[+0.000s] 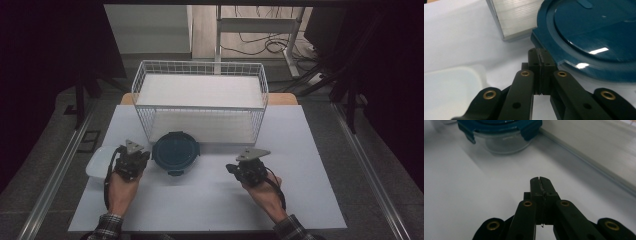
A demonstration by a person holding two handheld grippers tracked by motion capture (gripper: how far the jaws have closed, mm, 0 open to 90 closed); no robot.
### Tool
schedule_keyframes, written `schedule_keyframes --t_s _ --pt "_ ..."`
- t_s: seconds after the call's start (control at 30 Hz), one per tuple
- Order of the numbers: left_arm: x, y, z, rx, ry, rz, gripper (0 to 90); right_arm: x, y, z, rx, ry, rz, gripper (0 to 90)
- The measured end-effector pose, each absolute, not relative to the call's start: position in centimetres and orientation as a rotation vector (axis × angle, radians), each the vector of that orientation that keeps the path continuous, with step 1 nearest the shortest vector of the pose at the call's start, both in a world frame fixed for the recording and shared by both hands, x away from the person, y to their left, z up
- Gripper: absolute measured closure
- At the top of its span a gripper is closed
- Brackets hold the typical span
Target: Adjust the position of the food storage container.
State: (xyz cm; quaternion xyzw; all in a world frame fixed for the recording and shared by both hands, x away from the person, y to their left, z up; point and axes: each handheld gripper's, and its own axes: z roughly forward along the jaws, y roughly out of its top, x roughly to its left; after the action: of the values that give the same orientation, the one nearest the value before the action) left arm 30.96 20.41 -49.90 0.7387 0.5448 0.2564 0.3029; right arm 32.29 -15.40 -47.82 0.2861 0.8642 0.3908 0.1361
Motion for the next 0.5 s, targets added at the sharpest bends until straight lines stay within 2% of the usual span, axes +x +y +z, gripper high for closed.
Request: schedule_keyframes --t_s 0.13,0.23,0.5 --pt "31.9 19.9 -50.4 1.973 1.486 0.703 90.0 33.8 -14.1 -48.0 0.83 2.492 1.136 89.1" --pt "32.1 20.5 -50.5 1.924 1.495 0.628 90.0 34.6 -14.2 -48.3 0.853 2.474 1.139 89.1" --pt "32.2 19.4 -50.5 1.905 1.452 0.569 90.0 36.1 -15.9 -48.8 0.949 2.431 1.166 89.1"
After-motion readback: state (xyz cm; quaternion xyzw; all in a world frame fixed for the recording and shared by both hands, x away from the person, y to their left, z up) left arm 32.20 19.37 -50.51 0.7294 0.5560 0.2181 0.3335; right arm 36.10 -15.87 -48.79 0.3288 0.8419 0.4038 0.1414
